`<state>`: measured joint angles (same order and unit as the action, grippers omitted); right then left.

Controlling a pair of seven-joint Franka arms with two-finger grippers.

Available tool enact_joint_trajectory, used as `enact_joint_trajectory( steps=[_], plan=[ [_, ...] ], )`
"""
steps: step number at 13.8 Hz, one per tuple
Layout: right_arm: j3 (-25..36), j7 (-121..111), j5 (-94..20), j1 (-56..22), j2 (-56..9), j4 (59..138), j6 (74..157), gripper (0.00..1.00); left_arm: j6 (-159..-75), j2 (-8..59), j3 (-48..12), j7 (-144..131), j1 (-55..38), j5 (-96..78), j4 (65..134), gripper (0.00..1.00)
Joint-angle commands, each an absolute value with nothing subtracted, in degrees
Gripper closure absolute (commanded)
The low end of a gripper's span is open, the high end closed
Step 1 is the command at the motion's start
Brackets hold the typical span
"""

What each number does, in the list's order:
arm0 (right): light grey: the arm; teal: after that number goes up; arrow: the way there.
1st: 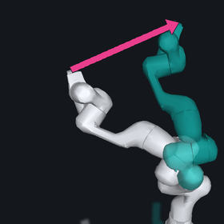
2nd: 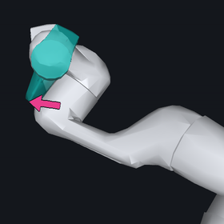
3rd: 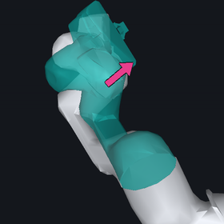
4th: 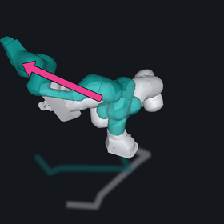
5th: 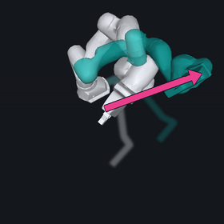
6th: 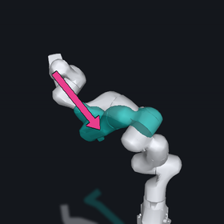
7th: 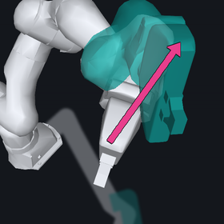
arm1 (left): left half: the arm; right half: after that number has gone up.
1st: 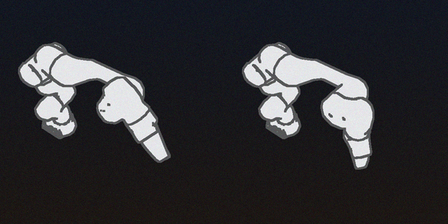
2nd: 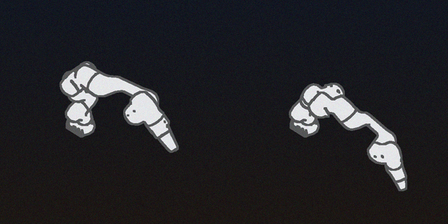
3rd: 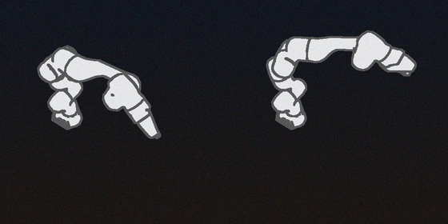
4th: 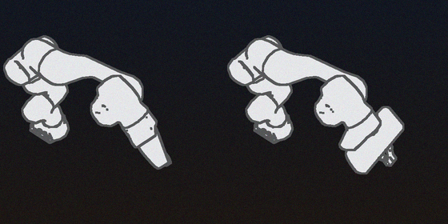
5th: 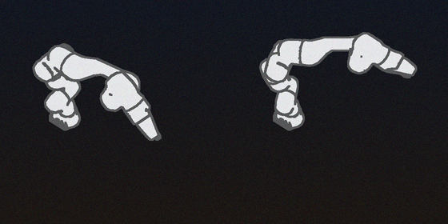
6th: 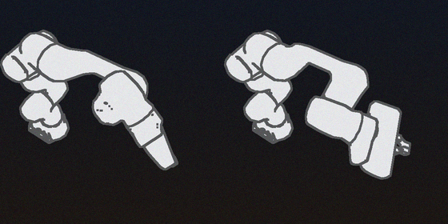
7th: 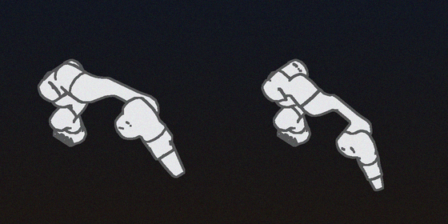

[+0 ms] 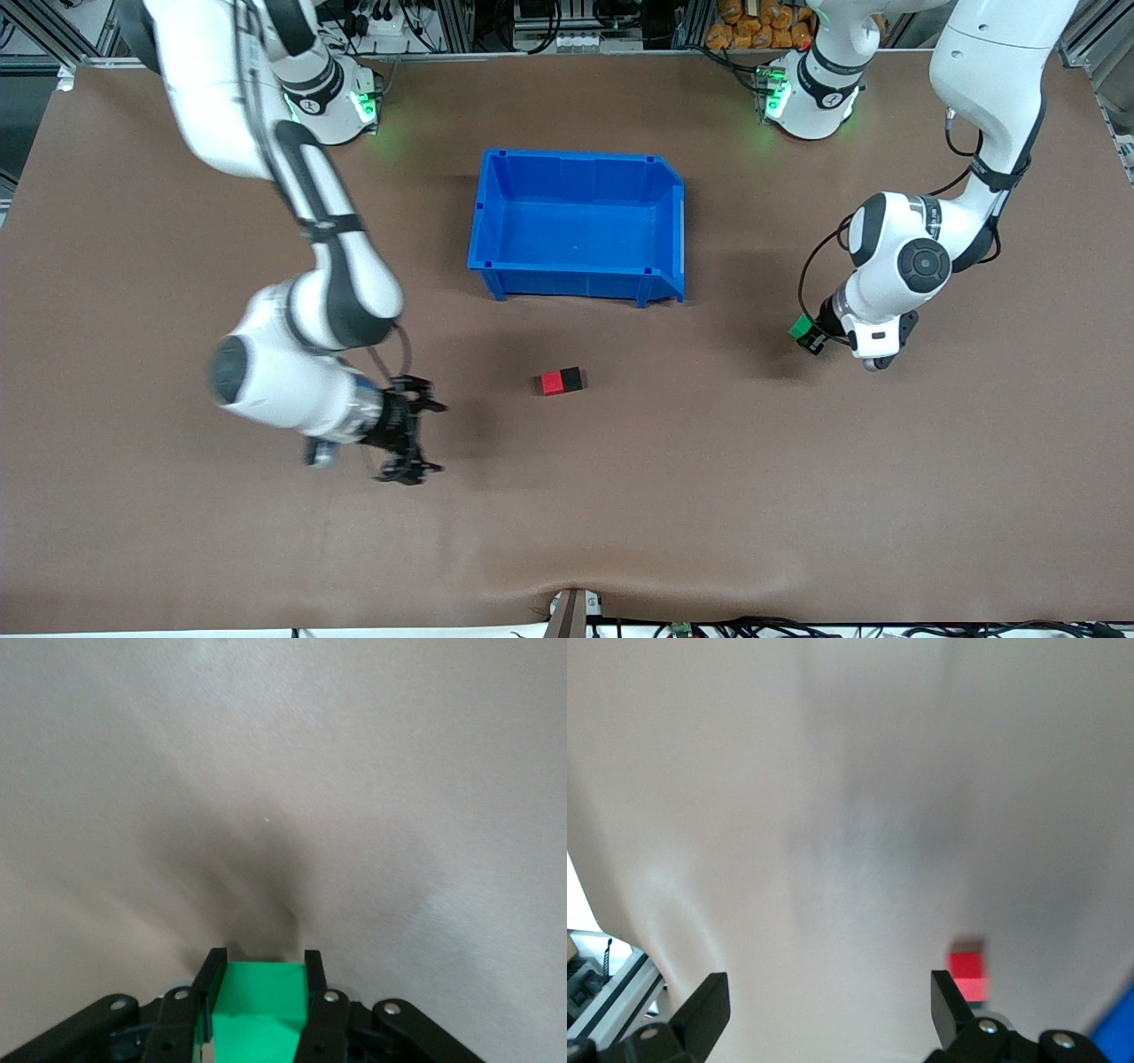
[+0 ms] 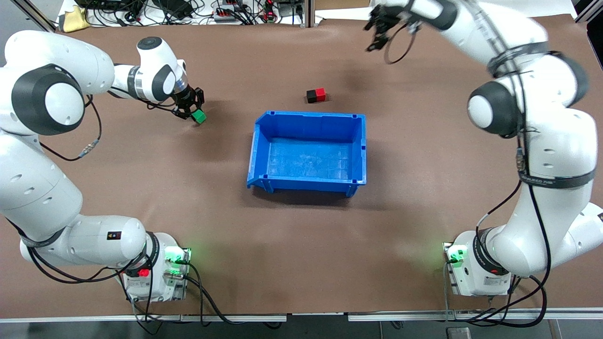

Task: Attach green and red cubes to black cube
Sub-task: 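Open the right gripper and withdraw it while the left gripper lifts green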

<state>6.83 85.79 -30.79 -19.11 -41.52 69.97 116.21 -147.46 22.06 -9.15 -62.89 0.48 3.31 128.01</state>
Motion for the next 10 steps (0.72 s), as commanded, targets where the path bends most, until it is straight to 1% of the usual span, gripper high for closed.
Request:
enact_joint_trajectory(
  steps=[1, 3, 5, 6, 7, 8, 10],
  plan=[
    [8.3, 78.5, -28.0, -14.0, -33.2, 71.4, 103.5, 0.0, -145.5, 21.9, -9.6, -69.4, -0.8, 4.6, 126.0, 1.0],
    [10.4, 70.4, -24.1, -12.4, -29.7, 71.4, 95.7, 0.0, -143.2, 22.1, -9.7, -74.1, -2.3, 4.3, 123.8, 1.0],
    [12.0, 57.2, -16.7, -11.3, -25.9, 71.5, 87.4, 0.0, -142.9, 24.0, -9.7, -82.0, -3.9, 3.8, 121.6, 1.0],
    [12.0, 50.7, -14.2, -9.5, -24.3, 71.4, 84.0, 0.0, -142.9, 25.0, -9.7, -85.5, -5.1, 3.8, 120.6, 1.0],
    [11.7, 43.8, -13.8, -6.4, -22.8, 71.4, 80.0, 0.0, -142.9, 25.7, -9.7, -88.4, -6.4, 3.8, 119.7, 1.0],
    [12.0, 36.3, -13.0, -4.9, -21.7, 71.4, 76.6, 0.0, -142.9, 26.0, -9.7, -90.6, -7.4, 3.8, 119.1, 1.0],
    [11.8, 24.3, -7.9, -3.5, -18.0, 69.5, 74.7, 0.0, -141.1, 27.2, -9.7, -95.2, -9.0, 3.8, 116.3, 1.0]
  ],
)
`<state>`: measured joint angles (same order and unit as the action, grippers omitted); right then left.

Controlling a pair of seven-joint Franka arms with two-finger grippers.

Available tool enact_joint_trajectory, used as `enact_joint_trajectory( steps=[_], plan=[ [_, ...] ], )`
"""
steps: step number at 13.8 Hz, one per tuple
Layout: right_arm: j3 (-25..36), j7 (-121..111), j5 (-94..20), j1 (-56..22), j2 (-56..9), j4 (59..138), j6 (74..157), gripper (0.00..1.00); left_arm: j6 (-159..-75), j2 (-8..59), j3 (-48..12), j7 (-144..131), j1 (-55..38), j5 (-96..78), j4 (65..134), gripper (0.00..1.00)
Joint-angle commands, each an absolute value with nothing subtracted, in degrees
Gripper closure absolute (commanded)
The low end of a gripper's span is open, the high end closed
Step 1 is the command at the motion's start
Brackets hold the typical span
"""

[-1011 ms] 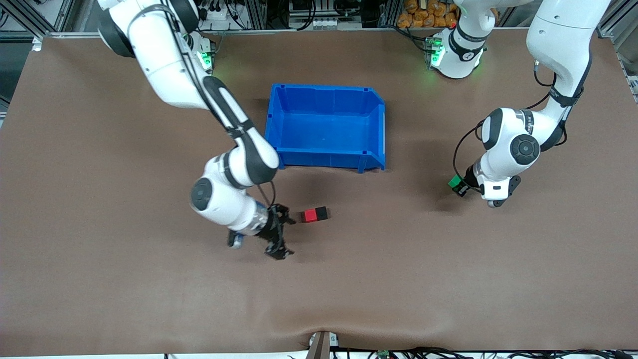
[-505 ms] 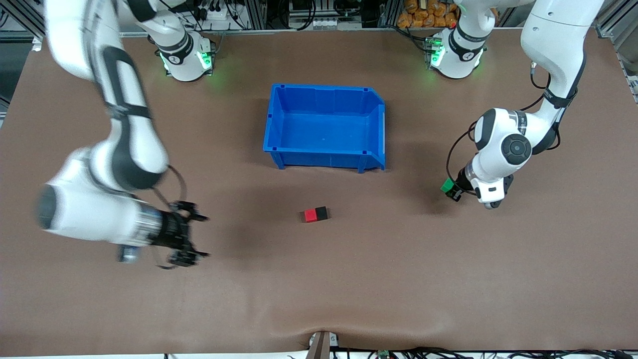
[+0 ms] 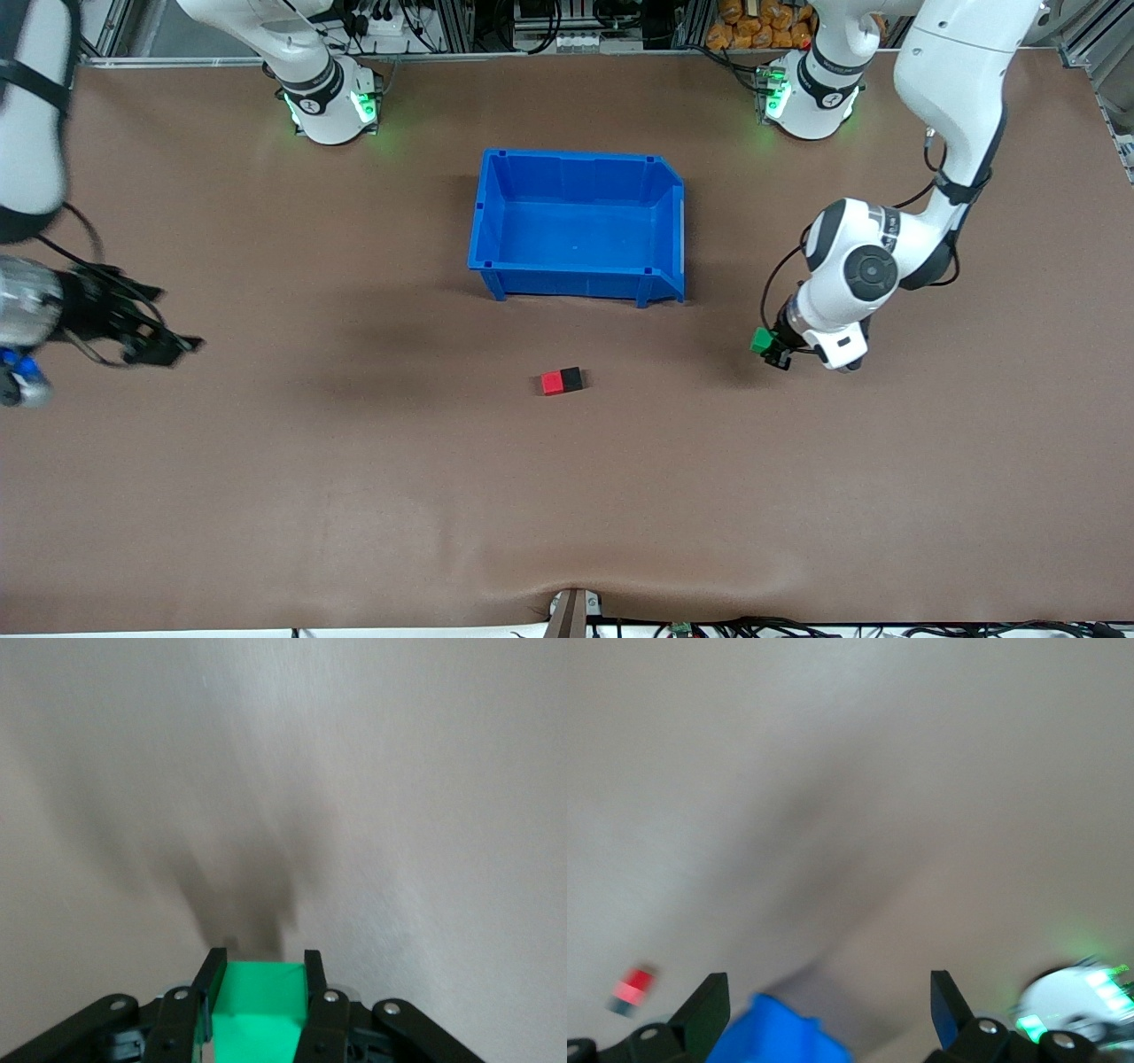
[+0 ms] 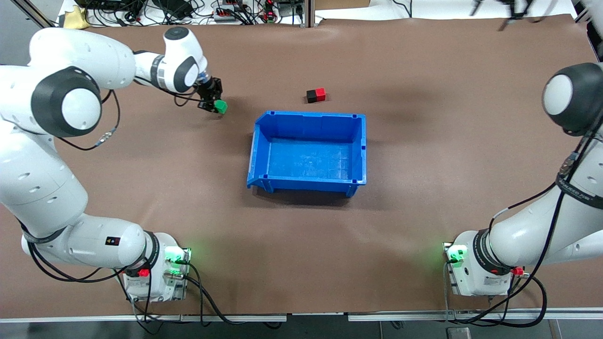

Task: Attach green and red cubes to black cube
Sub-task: 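Carry the green cube with the left gripper toward the black cube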

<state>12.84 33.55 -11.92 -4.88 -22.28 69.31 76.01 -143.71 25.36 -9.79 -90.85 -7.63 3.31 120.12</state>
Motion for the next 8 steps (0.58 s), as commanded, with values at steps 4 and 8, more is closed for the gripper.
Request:
enact_joint_trajectory(
  steps=[4, 8],
  plan=[
    [11.8, 0.6, -0.8, -1.2, -8.7, 71.2, 72.2, 0.0, -133.3, 32.4, -10.0, -107.9, -13.6, 3.1, 105.8, 1.0],
    [11.4, 2.3, -1.2, -0.6, -1.3, 80.7, 74.1, 0.0, -131.6, 36.4, -9.9, -115.7, -17.9, -0.2, 98.6, 1.0]
  ],
)
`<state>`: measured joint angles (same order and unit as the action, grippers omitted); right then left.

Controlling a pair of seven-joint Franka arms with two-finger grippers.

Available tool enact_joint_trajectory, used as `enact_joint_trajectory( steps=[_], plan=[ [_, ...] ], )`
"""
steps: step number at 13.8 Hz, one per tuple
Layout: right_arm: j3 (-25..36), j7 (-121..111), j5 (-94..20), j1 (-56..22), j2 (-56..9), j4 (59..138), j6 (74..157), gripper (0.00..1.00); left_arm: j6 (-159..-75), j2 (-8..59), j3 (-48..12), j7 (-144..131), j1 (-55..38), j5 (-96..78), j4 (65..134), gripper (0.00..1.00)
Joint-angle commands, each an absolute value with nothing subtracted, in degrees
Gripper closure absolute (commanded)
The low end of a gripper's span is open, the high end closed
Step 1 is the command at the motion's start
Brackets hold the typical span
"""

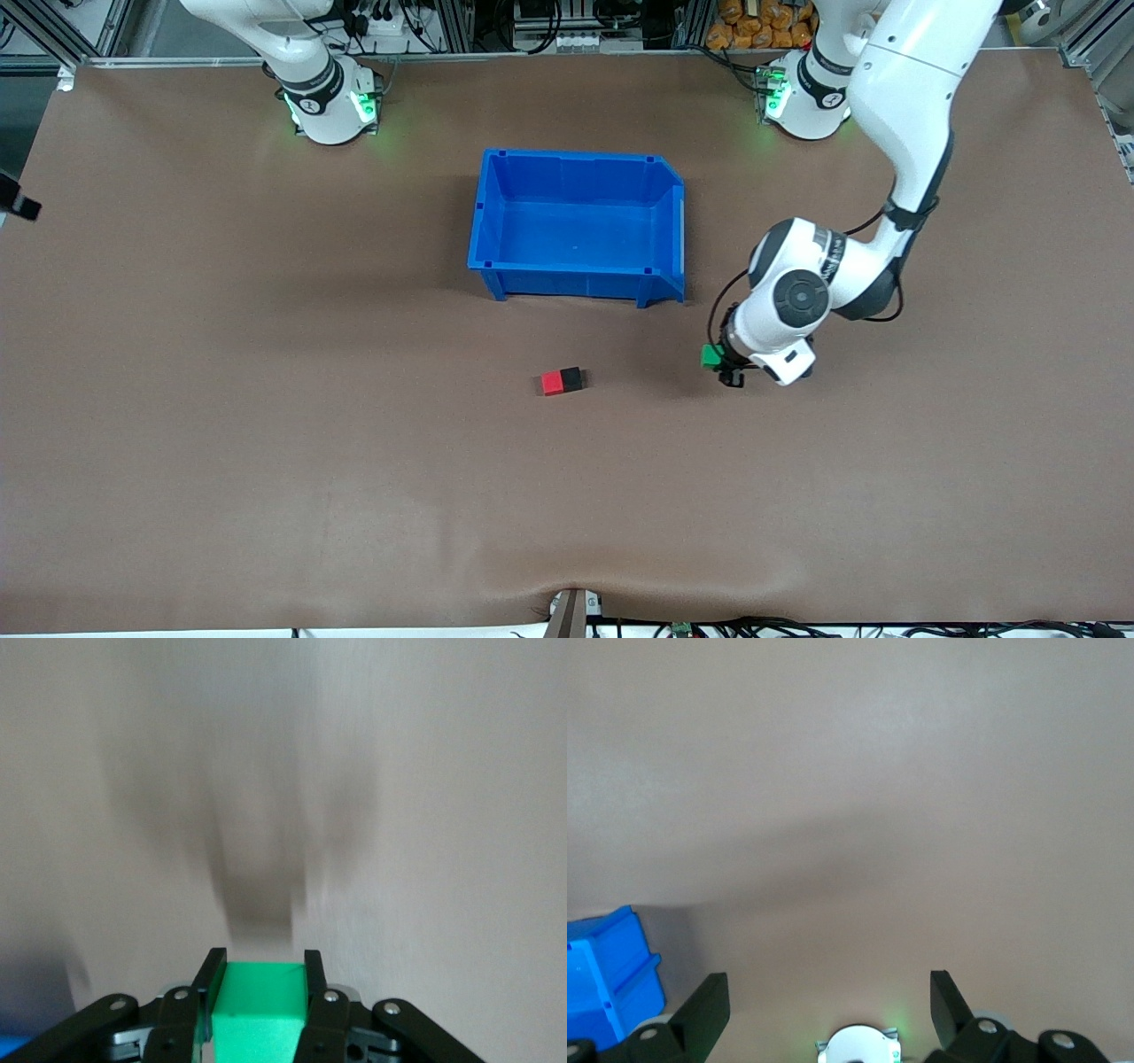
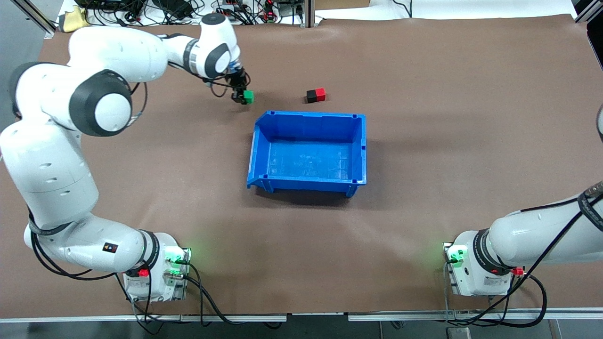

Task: Attach green and red cubes to black cube
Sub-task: 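Carry the green cube with the left gripper toward the black cube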

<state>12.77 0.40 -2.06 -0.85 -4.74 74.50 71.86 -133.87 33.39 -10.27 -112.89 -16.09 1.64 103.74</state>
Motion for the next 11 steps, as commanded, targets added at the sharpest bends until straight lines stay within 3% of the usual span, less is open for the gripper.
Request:
enact_joint_trajectory(
  steps=[1, 11],
  plan=[
    [11.4, 3.8, -1.4, -0.5, -1.3, 80.9, 74.3, 0.0, -131.2, 37.4, -9.9, -117.8, -19.1, -0.3, 97.0, 1.0],
    [8.1, 8.3, -1.5, -0.6, -1.1, 81.7, 75.4, 0.0, -131.1, 45.1, -9.8, -132.6, -25.7, -2.1, 86.2, 1.0]
  ],
)
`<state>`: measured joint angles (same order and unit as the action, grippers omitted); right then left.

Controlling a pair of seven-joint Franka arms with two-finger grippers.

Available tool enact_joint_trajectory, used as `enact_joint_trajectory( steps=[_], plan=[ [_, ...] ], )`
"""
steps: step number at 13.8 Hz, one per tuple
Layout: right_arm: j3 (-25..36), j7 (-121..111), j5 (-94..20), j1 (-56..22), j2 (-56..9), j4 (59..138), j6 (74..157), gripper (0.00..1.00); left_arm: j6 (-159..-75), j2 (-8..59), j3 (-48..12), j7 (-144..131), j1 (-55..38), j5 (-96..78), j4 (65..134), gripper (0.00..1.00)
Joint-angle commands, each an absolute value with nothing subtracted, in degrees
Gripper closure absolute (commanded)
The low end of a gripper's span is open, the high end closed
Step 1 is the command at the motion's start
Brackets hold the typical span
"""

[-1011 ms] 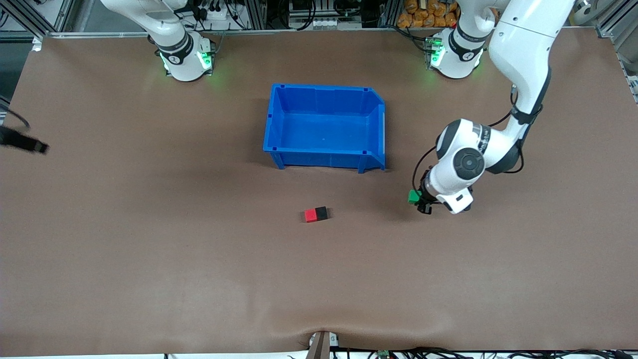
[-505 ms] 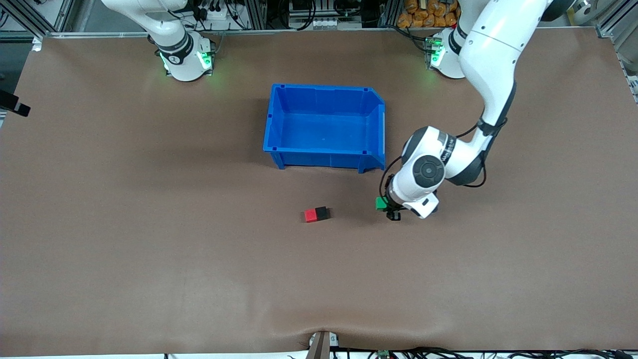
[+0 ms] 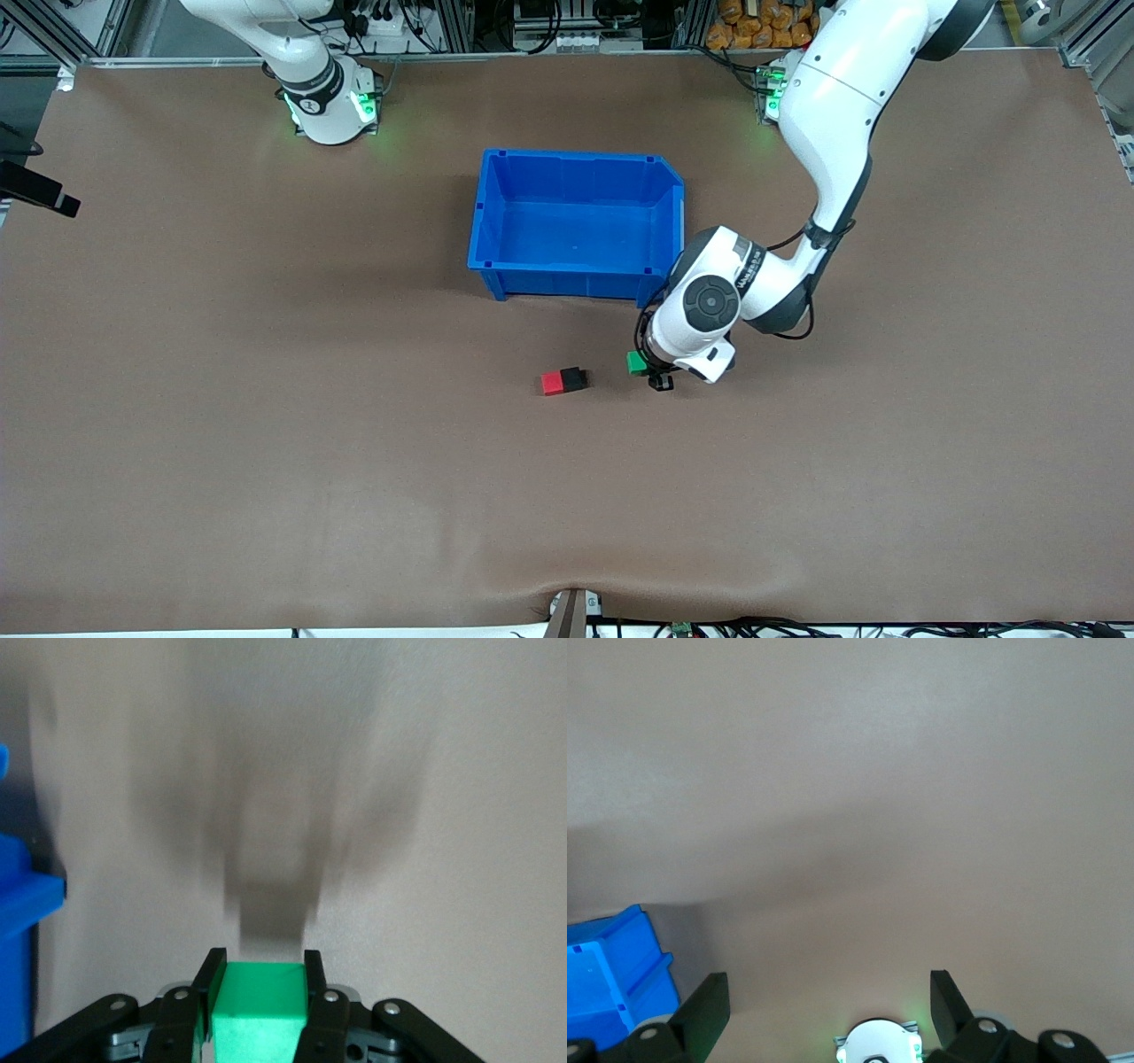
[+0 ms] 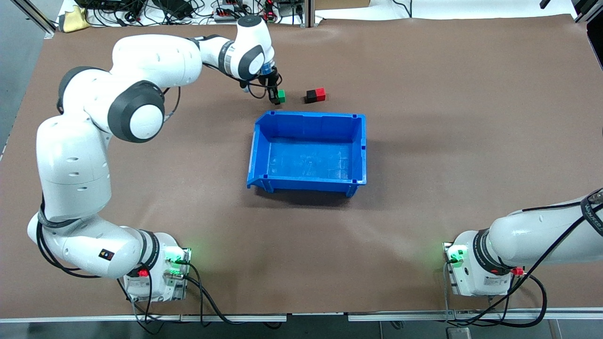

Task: Attach green and red cubes to black cube
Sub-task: 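Carry the green cube with the left gripper toward the black cube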

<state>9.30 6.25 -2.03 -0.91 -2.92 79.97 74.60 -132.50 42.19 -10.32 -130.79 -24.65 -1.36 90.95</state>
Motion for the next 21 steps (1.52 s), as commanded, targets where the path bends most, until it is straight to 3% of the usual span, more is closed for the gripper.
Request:
enact_joint_trajectory(
  steps=[1, 4, 9, 21],
  plan=[
    [8.3, 8.3, -1.5, -0.6, -0.4, 82.5, 76.5, 0.0, -131.1, 45.7, -9.8, -133.1, -26.0, -2.1, 85.7, 1.0],
    [8.4, 8.1, -1.5, -0.9, 8.4, 95.9, 85.8, 0.0, -131.4, 47.1, -9.8, -134.5, -26.5, -2.0, 84.6, 1.0],
    [8.1, 8.3, -1.1, -0.8, 3.7, 86.2, 79.3, 0.0, -131.5, 49.7, -9.3, -134.7, -28.3, -1.9, 80.9, 1.0],
    [8.1, 1.3, -0.7, -1.8, 3.3, 86.0, 81.2, 0.0, -133.1, 52.6, -9.0, -135.3, -30.0, -1.9, 76.6, 1.0]
  ],
)
